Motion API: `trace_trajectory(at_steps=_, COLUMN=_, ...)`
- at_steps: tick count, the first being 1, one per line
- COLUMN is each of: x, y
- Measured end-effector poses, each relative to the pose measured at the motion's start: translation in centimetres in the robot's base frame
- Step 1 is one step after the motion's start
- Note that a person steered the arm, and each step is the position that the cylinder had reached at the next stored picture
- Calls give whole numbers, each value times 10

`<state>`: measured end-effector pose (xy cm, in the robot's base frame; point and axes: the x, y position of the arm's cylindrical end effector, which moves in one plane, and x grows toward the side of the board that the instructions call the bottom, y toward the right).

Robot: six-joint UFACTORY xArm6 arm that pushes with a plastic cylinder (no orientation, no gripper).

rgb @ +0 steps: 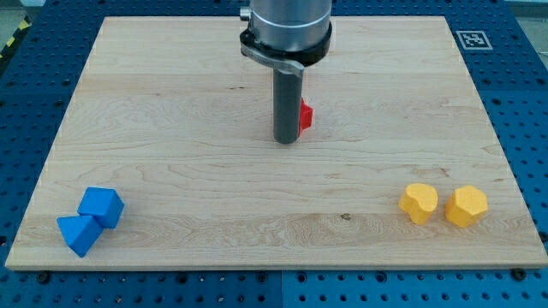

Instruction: Slide the red star closer to the red circle

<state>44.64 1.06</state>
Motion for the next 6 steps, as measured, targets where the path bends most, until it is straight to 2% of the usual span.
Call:
trace_trajectory(at_steps=1, x=-19, y=0)
trace_trajectory(at_steps=6, x=-22, y=11)
